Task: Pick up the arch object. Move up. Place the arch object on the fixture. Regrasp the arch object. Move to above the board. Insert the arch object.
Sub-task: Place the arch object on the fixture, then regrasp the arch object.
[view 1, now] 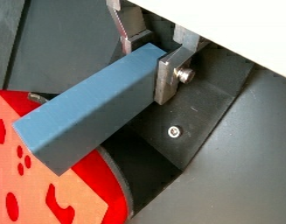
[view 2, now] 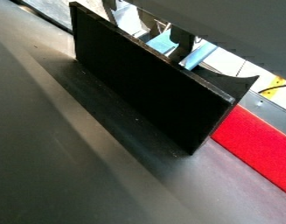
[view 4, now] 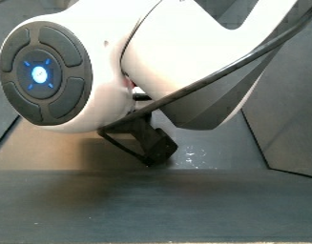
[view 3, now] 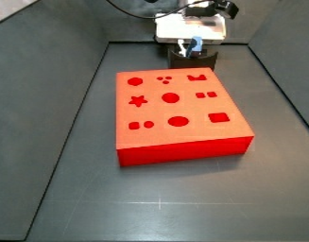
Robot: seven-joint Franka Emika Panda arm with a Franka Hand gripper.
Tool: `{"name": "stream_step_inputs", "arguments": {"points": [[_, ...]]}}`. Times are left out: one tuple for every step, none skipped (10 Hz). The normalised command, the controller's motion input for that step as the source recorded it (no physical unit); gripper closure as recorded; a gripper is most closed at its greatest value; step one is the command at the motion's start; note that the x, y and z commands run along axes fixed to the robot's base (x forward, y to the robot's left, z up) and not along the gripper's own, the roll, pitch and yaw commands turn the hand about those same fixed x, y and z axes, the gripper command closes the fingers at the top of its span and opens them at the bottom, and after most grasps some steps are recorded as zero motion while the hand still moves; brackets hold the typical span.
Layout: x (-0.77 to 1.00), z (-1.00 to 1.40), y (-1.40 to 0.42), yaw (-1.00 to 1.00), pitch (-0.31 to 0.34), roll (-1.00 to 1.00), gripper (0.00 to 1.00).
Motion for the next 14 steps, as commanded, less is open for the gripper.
{"name": "stream_step_inputs", "arguments": {"points": [[0.00, 0.00, 0.00, 0.00, 0.000, 0.00, 0.00], [0.00, 1.00, 0.00, 0.01, 0.045, 0.02, 0.00], [0.00, 1.00, 0.00, 0.01, 0.045, 0.02, 0.00], [-0.02, 1.00, 0.00, 0.01, 0.044, 0.03, 0.00], [-0.04, 1.00, 0.00, 0.00, 0.036, 0.04, 0.00], [-0.05, 1.00, 0.00, 0.00, 0.029, 0.04, 0.00], [-0.04, 0.89, 0.01, -0.01, 0.027, 0.03, 0.00], [-0.04, 0.71, 0.01, -0.01, 0.026, 0.03, 0.00], [-0.04, 0.52, 0.01, -0.01, 0.024, 0.03, 0.00], [-0.03, 0.26, 0.01, -0.01, 0.022, 0.03, 0.00], [-0.10, 1.00, -0.92, 0.02, 0.054, 1.00, 0.00], [-0.10, 1.00, -0.95, 0.02, 0.053, 1.00, 0.00], [-0.12, 1.00, -0.96, 0.02, 0.043, 1.00, 0.00], [-0.15, 1.00, -1.00, 0.02, 0.032, 1.00, 0.00]]}}
